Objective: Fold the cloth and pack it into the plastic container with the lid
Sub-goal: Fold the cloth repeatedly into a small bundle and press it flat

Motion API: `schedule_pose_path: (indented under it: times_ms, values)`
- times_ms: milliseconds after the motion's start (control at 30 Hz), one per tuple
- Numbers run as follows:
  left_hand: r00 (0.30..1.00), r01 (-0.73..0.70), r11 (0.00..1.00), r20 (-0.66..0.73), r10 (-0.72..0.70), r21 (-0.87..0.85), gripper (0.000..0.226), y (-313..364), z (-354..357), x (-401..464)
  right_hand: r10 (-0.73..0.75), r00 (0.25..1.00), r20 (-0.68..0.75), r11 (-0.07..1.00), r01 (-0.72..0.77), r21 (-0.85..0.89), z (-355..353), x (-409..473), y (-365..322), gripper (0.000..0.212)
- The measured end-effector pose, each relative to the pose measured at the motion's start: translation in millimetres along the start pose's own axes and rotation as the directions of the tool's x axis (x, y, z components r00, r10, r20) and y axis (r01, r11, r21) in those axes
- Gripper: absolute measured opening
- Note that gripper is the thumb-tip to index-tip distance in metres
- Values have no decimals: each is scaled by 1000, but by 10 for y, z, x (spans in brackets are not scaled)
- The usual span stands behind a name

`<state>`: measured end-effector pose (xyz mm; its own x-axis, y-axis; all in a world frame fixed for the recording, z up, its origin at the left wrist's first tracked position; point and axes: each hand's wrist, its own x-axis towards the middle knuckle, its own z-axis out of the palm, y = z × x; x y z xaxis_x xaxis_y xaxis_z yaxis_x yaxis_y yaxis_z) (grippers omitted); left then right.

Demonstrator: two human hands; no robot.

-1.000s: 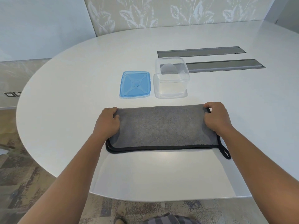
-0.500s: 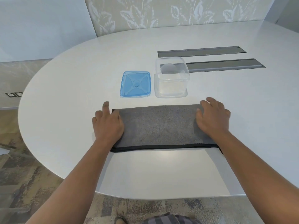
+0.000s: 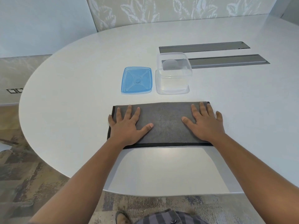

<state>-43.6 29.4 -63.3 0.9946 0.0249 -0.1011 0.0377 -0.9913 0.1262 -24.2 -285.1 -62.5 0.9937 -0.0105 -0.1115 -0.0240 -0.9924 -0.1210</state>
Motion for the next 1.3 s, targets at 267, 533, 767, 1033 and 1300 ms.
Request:
schedule_pose_path:
  times_ms: [267, 533, 767, 1033, 1300]
  values:
    - [991, -113, 992, -63, 116, 46, 99, 163, -87, 51, -70, 987, -147, 997, 67, -25, -43, -26, -260, 79]
    - [945, -329, 944, 3, 328, 6, 65, 546, 55, 121, -304, 951, -60, 953, 304, -13, 81, 10, -704, 64]
    - [971, -238, 971, -1, 238, 8, 87, 398, 78, 196, -195, 980, -28, 981, 195, -11, 68, 87, -525, 83]
    - [997, -81, 997, -10, 81, 7, 98, 1, 1, 217, -53, 998, -26, 998, 53, -15, 21, 151, -247, 88]
    - [999, -47, 999, -15, 48, 5, 95, -145, -74, 188, 1, 999, -51, 1000, -1, 2, -18, 165, -143, 90]
